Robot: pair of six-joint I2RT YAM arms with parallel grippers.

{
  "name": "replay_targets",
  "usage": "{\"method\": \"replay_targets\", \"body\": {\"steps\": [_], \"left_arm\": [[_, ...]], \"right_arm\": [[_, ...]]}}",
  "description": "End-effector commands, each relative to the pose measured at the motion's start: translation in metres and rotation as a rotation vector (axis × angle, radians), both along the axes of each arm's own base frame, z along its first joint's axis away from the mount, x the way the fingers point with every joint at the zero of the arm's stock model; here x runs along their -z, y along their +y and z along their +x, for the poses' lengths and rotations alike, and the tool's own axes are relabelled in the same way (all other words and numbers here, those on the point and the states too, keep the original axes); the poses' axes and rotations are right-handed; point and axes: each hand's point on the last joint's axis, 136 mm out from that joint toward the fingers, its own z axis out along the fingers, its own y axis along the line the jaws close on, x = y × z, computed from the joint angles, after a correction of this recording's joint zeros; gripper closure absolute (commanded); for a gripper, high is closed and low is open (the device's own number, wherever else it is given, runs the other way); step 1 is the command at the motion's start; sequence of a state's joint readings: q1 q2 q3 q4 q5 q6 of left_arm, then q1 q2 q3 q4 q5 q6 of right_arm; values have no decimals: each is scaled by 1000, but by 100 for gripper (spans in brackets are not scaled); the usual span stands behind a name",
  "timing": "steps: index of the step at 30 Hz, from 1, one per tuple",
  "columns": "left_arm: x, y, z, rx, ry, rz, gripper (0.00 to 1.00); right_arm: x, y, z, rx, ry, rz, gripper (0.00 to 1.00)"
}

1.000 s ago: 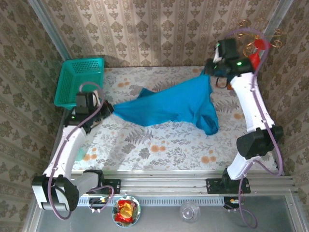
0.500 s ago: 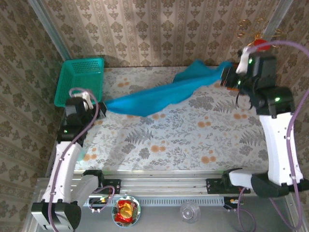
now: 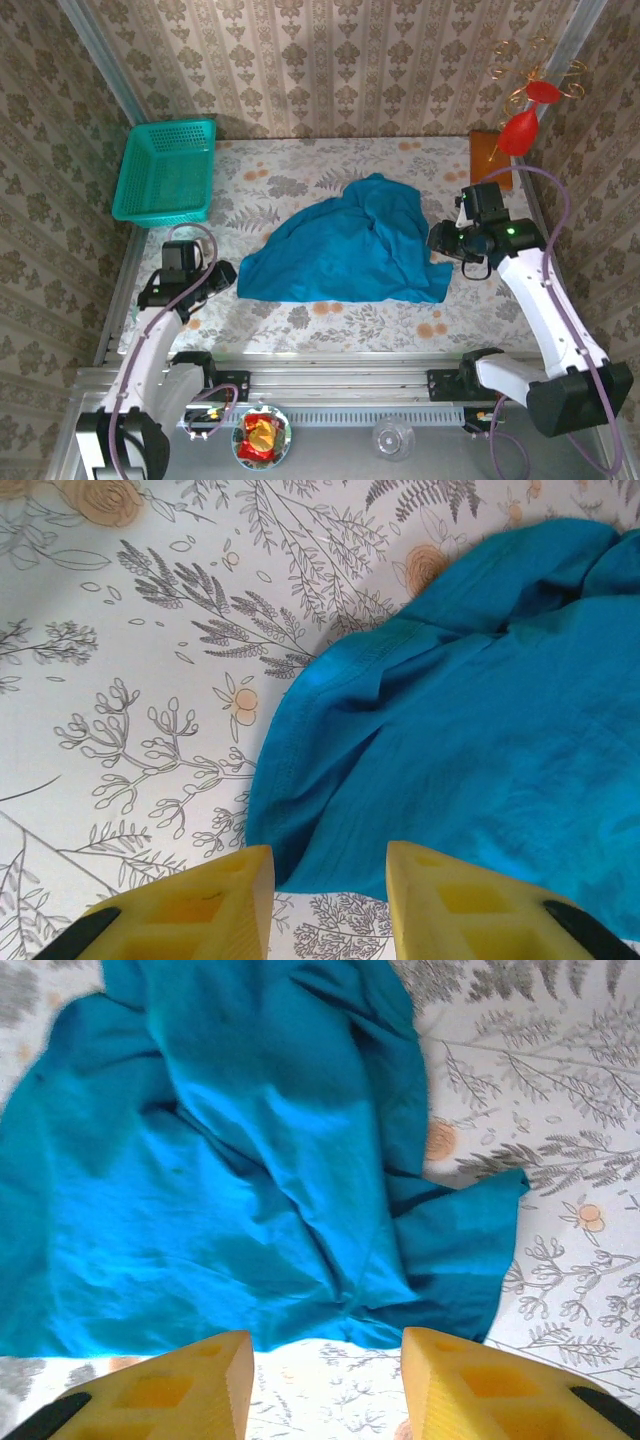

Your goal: Fold the inside-out t-shirt

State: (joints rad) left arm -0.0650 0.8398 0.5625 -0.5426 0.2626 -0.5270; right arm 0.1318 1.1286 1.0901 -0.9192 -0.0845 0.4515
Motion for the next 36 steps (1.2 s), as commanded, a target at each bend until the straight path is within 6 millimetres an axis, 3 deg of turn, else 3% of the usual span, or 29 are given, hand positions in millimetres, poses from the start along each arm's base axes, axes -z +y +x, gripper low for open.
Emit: {"method": "replay_targets", "body": {"steps": [1, 7, 11, 19, 21, 23, 26, 33, 36], "left_arm": [[-12, -10, 12, 56, -36, -23, 64], [-3, -17, 15, 94, 3, -19, 64], [3, -20, 16, 101, 20, -21, 65], [8, -21, 15, 99, 30, -21, 64], [10, -21, 15, 98, 35, -24, 64], [11, -22, 16, 101, 39, -25, 65], [10, -22, 17, 100, 36, -25, 65], [10, -22, 22, 96, 28, -21, 65], [12, -23, 24, 100, 37, -24, 65]], "right_arm": [[38, -12, 2, 33, 89, -76, 56], [96, -31, -14, 91, 242, -176, 58], [128, -23, -29, 101, 322, -125, 60], [160, -8, -53, 123, 375, -41, 63], [162, -1, -54, 109, 373, -12, 71], [161, 6, -54, 100, 366, 15, 84], [147, 22, -53, 73, 329, 37, 100], [108, 88, -50, -33, 238, 107, 100], [100, 141, -53, -184, 240, 195, 100]]}}
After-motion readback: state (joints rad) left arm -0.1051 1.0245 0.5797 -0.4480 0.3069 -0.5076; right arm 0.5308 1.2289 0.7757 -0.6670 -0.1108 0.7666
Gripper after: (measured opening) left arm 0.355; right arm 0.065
